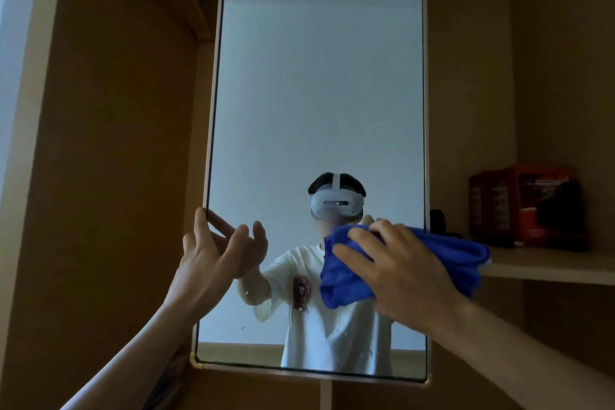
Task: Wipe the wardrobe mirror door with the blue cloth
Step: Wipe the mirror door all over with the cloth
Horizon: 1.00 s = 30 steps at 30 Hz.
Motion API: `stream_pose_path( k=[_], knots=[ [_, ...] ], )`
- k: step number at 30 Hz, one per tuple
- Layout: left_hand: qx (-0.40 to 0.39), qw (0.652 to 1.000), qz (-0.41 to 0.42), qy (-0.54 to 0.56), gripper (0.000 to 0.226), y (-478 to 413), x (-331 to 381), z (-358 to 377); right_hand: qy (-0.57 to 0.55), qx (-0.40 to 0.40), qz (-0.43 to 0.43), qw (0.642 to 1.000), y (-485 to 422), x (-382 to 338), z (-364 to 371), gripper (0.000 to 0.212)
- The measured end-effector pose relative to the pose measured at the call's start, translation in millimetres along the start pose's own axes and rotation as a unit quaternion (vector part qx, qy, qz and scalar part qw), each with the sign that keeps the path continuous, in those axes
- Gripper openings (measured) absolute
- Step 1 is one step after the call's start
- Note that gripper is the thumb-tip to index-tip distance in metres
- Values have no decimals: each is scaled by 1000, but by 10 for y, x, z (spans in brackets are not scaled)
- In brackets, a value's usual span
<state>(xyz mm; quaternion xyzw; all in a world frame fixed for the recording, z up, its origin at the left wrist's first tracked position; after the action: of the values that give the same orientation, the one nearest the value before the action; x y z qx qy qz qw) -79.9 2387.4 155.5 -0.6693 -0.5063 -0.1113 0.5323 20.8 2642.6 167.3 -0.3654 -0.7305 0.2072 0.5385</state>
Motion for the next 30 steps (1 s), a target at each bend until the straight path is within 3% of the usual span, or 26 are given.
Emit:
stream_pose_path(
  k=[7,17,25,30],
  knots=[
    [-8,1000,11,5,96,72,-42,-41,35,46,138,989,-842,638,-360,55],
    [11,1000,21,20,94,205,-187,-24,-41,6,59,997,122,-170,180,68],
    [4,1000,13,1,93,353,-361,81,-36,29,134,990,-240,230,-115,62],
    [28,1000,14,1,91,405,-422,159,-49,21,114,992,-40,140,-56,62]
  ],
)
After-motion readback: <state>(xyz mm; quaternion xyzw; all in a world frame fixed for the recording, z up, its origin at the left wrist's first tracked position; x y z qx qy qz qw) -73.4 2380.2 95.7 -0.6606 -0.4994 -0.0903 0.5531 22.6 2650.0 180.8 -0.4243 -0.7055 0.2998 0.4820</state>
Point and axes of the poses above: each hand's wrist, its own y-axis away from the middle knuckle, its own z-axis out of the palm, x = y × z, the point moved 5 cm from there along -y, towards the middle knuckle, and after that the axes turned 6 degrees about -y, right-handed, at the moved point
